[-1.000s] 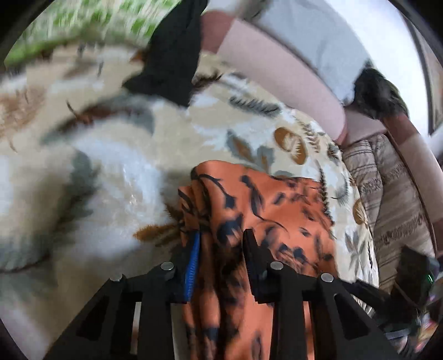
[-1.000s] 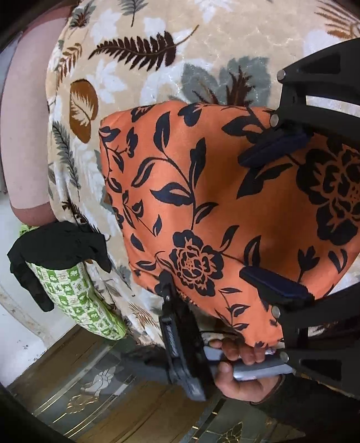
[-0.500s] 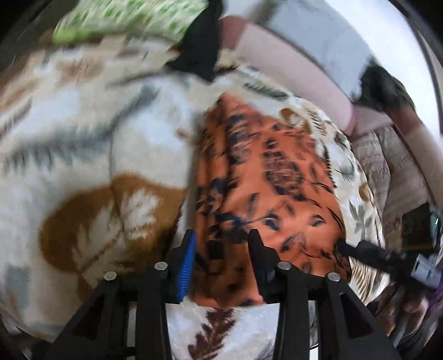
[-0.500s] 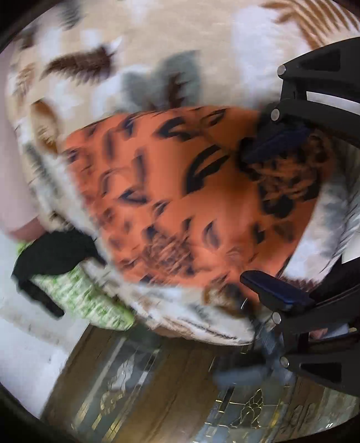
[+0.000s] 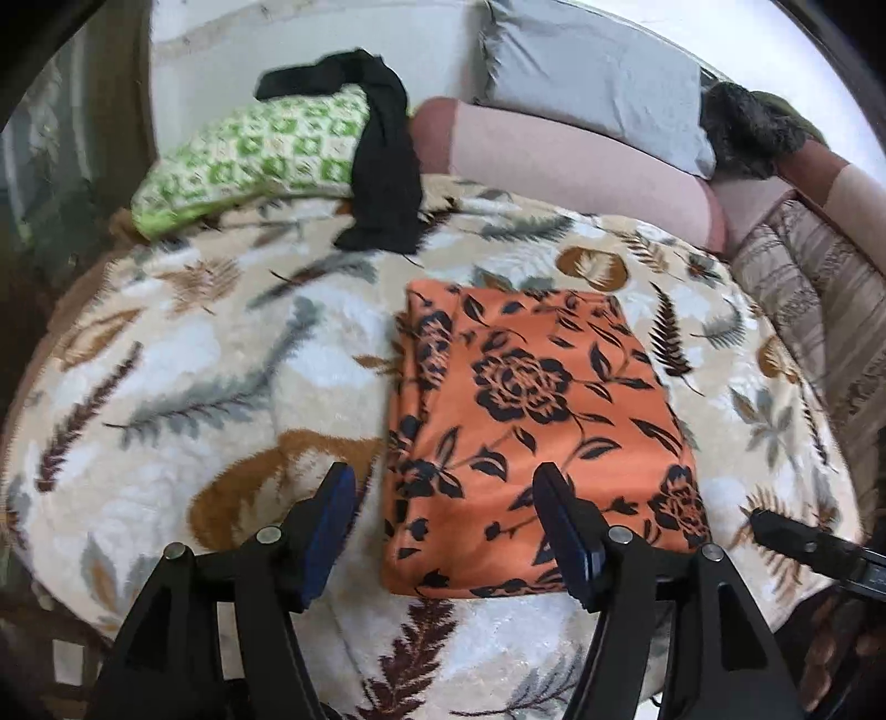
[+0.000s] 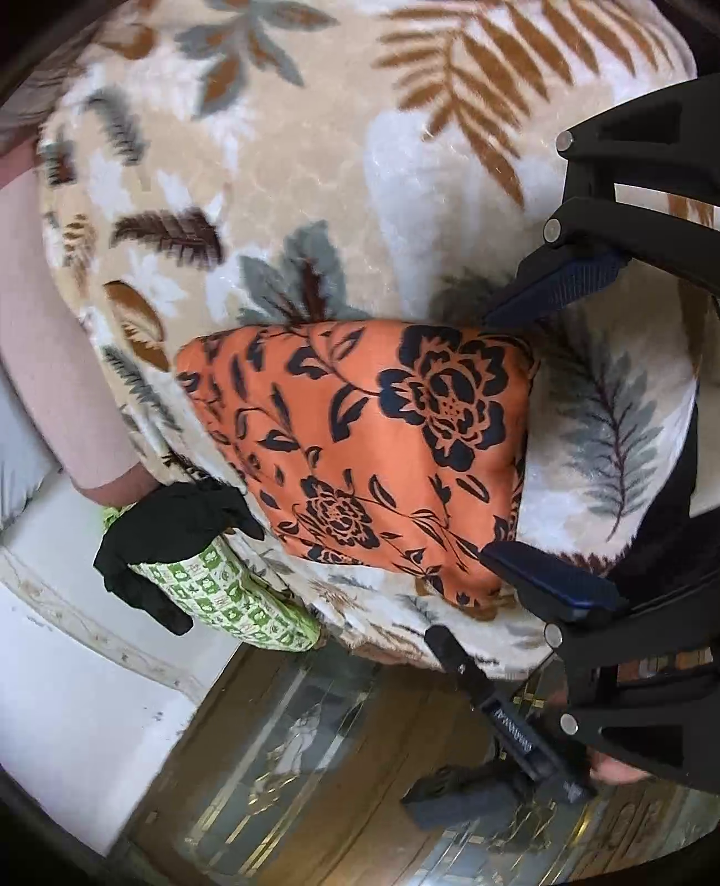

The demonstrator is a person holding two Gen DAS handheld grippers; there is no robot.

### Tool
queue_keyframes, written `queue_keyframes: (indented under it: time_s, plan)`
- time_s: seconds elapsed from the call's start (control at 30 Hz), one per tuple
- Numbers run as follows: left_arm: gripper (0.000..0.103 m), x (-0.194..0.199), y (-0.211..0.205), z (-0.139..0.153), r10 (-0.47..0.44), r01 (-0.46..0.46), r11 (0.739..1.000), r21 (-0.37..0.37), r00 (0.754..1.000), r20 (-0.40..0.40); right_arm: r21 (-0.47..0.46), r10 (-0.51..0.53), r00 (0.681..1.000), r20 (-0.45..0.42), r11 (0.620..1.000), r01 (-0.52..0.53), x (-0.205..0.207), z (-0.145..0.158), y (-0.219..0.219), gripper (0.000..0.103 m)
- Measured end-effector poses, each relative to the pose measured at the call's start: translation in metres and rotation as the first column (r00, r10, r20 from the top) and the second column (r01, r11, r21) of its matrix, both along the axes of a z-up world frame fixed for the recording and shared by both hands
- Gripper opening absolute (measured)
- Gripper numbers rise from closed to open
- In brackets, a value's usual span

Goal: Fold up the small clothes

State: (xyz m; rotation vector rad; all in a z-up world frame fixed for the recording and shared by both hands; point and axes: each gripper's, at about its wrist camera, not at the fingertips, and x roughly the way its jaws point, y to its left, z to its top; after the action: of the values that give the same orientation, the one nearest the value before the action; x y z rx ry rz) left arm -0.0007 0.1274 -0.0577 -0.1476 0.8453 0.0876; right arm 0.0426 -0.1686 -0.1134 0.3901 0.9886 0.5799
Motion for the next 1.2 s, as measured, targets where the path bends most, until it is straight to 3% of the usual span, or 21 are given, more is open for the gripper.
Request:
queue_keyframes:
  time_s: [0.23,0.33,0.43,0.47,0.67,0.73,0.83,0.9,0.97,1.1,1.2]
  plan:
    - [0.068,-0.006,0.0,0.004,0.019,-0.019,1.0,0.019,1.0,0.006,-0.051,0.071,0.991,0.112,0.997,-0.065,0.011,0.028,0.036,0.082]
    - [0.074,-0.004,0.003,-0.002,0.028,-0.028,0.999,0.023,1.0,0.01,-0.088,0.081,0.992,0.097,0.993,-0.073,0.03,0.014,0.051,0.083]
    - [0.078,0.003,0.011,-0.021,0.054,-0.053,0.998,0.023,0.998,-0.03,-0.247,0.102,0.994,-0.04,0.963,-0.109,0.054,-0.034,0.07,0.085]
    - [0.078,0.005,0.014,-0.028,0.057,-0.055,0.998,0.023,0.996,-0.061,-0.265,0.106,0.994,-0.008,0.959,-0.105,0.05,-0.031,0.072,0.085]
    - [0.078,0.007,0.027,-0.03,0.06,-0.061,0.996,-0.062,0.998,-0.014,-0.189,0.092,0.994,0.065,0.979,-0.079,0.042,0.012,0.057,0.085]
    - [0.078,0.018,0.026,-0.042,0.056,-0.06,0.997,-0.054,0.997,-0.061,-0.155,0.074,0.996,0.056,0.986,-0.064,0.051,0.018,0.052,0.085]
    - [0.08,0.035,0.023,-0.084,0.049,-0.043,0.999,0.033,0.979,-0.2,-0.077,0.053,0.998,0.033,0.996,-0.05,0.07,0.019,0.045,0.085]
    - [0.08,0.03,0.027,-0.076,0.063,-0.065,0.998,-0.007,0.984,-0.167,-0.024,0.043,0.998,-0.047,0.999,-0.044,0.087,0.0,0.04,0.086]
    - [0.08,0.026,0.029,-0.057,0.073,-0.076,0.997,-0.016,0.99,-0.122,-0.054,0.03,0.985,-0.168,0.998,-0.04,0.102,-0.022,0.036,0.087]
    - [0.08,0.031,0.022,-0.02,0.036,-0.036,0.999,0.007,0.999,-0.009,0.074,0.001,0.99,-0.138,0.997,0.01,0.108,-0.01,0.01,0.087]
    - [0.08,0.053,0.014,-0.013,-0.007,0.007,1.0,0.003,1.0,0.015,0.066,-0.068,0.988,-0.136,0.995,0.077,0.128,-0.015,-0.009,0.087]
